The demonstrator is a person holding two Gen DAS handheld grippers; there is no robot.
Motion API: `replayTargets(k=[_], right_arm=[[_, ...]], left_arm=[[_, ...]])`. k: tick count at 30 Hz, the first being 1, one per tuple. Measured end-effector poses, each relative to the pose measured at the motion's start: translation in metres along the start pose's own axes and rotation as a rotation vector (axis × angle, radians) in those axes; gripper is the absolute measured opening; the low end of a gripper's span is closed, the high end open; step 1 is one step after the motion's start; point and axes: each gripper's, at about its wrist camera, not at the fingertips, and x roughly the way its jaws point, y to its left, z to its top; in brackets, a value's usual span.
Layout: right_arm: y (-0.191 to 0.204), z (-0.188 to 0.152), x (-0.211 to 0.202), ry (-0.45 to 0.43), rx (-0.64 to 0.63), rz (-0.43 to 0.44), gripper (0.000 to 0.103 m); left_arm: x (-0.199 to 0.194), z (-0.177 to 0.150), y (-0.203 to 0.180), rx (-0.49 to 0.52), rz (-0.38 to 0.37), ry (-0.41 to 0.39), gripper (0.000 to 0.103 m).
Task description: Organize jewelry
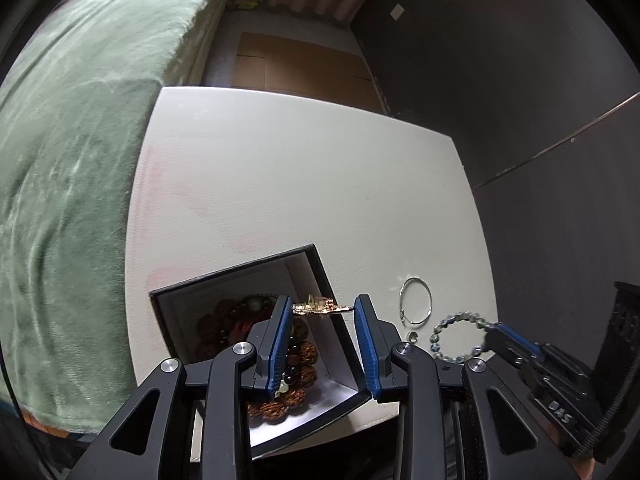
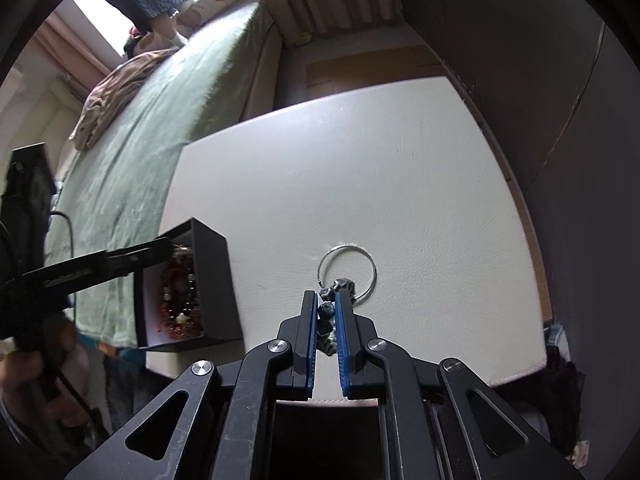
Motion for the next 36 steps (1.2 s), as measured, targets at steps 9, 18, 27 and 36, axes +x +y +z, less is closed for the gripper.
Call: replayTargets(k=[9,18,27,36], right_arm=[[0.027,0.01,0.0,-0.014,-0.03,0.041,0.01],[0.083,0.022,0.003,-0.017,-0.117,0.127,0.01],[0.128,0.03,0.014,-0.007,-0.195,0.155,0.01],[0.142,0.037,0.025,0.023,-0.211,0.131,0.027]], left_arm=[[-0.006,-0.002,0.016,-0.025,-0.003,-0.002,0.035],[-0.038,-0.009,0.048,-0.059,0.031,-0.061,0.048],[-0.06,-0.016,0.077,-0.108,0.047,-0.093,0.048],[-0.068,-0.017,0.08,-0.108,0.044,-0.112,0.048]])
